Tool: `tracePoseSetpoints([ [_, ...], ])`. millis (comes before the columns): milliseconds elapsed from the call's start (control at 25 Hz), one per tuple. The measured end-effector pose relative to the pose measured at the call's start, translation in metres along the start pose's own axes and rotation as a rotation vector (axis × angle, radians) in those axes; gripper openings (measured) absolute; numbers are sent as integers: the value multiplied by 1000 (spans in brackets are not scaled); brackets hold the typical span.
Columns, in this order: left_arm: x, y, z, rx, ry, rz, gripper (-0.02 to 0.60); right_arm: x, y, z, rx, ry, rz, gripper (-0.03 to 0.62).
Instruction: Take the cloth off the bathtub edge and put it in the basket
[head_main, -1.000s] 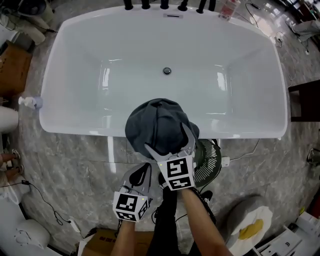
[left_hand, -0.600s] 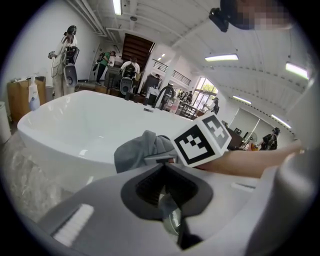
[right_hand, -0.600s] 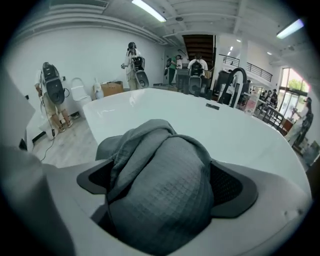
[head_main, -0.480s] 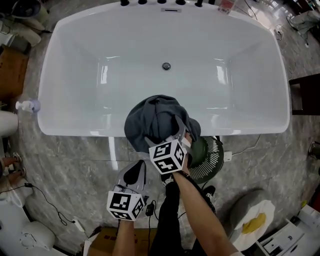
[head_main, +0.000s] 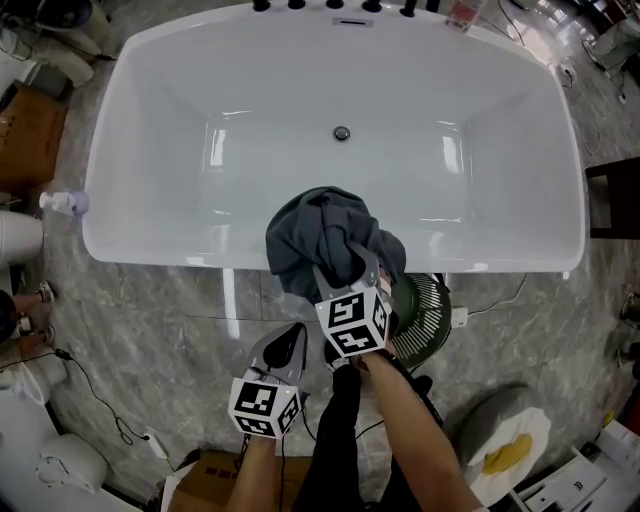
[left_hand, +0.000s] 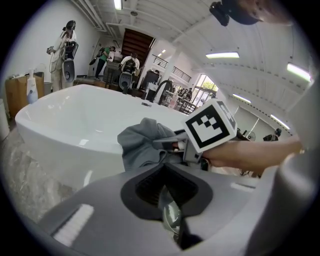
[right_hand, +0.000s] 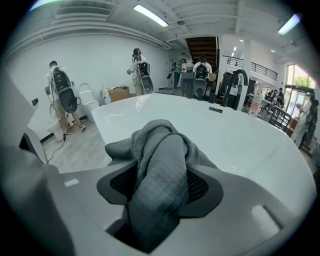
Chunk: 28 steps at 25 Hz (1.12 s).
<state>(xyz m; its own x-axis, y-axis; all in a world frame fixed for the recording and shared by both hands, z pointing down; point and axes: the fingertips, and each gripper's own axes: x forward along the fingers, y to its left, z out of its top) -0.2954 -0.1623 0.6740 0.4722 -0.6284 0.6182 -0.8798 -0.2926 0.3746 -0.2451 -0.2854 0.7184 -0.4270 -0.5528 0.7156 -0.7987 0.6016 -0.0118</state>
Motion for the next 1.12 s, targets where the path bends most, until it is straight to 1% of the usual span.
tracePoseSetpoints([
  [80,0,-4,-5,0,7,-5,57,-4,-1,-1,12,-10,8,218],
  [320,-1,-11,-12,18,26,-16,57,-25,-5,-2,91,-83,16,181],
  [520,3,-16,-23,23,53,-25,57,-48,-8,0,77,-146,31,167],
  [760,8,-35,-30,33,65,-42,57,-82,-20,-2,67,-215,35,166],
  [960,14,-42,-30,54,70,-45,57,-113,-28,-19,23,-240,33,166],
  [1120,19,-49,-31,71,77,-47,57,-135,-41,-38,44,-248,19,166],
])
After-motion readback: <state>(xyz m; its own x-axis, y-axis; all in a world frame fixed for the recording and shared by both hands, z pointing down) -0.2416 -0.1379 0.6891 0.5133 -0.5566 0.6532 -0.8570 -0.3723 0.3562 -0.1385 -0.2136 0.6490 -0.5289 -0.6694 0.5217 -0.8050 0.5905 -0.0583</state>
